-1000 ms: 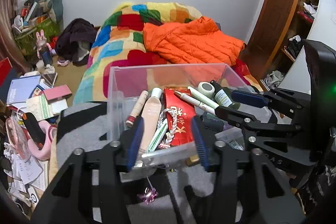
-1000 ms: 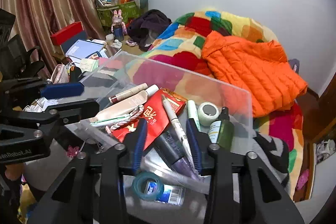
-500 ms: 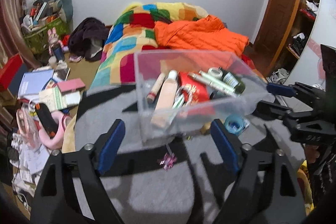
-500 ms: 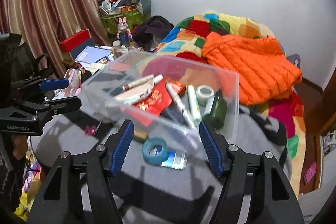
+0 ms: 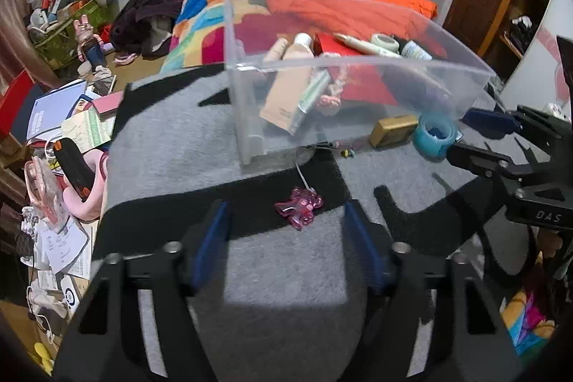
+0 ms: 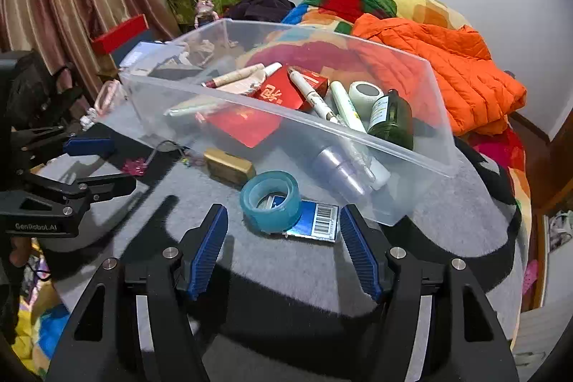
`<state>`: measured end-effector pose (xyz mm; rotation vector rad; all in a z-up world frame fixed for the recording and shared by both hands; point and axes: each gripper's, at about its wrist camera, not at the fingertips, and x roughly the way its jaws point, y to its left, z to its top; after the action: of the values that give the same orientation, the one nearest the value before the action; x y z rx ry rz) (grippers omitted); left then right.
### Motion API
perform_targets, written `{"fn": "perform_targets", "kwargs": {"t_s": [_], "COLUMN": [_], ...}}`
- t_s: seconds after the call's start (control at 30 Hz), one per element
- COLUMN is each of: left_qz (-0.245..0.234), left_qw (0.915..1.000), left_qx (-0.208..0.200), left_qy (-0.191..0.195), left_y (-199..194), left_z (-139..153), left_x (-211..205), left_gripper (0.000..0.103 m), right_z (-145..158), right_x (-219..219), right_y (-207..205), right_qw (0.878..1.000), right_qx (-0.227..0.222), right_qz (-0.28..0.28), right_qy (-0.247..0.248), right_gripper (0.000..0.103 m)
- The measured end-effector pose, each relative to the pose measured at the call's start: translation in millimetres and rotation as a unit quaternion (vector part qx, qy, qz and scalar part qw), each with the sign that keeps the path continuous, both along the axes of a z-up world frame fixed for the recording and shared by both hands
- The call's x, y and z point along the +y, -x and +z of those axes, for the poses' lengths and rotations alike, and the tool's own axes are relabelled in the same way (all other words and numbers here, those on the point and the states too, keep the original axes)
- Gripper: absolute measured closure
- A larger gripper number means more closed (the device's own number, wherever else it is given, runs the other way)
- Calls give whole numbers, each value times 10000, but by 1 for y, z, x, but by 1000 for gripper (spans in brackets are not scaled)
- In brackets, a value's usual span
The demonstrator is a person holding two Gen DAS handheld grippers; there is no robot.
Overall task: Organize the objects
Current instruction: 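Grasp the pink keychain charm with left tool while right tool grasps the blue tape roll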
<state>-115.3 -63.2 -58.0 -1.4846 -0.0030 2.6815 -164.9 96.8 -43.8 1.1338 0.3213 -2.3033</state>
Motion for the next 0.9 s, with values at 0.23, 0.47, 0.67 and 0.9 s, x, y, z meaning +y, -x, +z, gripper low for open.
{"fn": "perform_targets", "kwargs": {"t_s": [0.23, 0.47, 0.67, 0.9], "left_qz": [-50, 95, 126, 87], "left_qw": [9999, 9995, 9973, 9932], "left_qx": [136, 287, 631, 1063], "left_qy": [47, -105, -356, -477], "left_y": [0, -8, -23, -32], "left_z": [-5, -1, 19, 48], "left_x": [6, -2, -6, -3], "left_gripper": [66, 74, 74, 74], "right_z": [-11, -7, 2, 22], "right_x": [-15, -13, -6, 5], "right_y": [4, -2, -12, -25], "right_qw": [9995, 9997, 9998, 9986], "right_qx": [125, 178, 111, 262], "right_qz": [26, 93, 74, 3], "right_qy": [-280, -139, 128, 449], "right_gripper": [58, 67, 67, 67]}}
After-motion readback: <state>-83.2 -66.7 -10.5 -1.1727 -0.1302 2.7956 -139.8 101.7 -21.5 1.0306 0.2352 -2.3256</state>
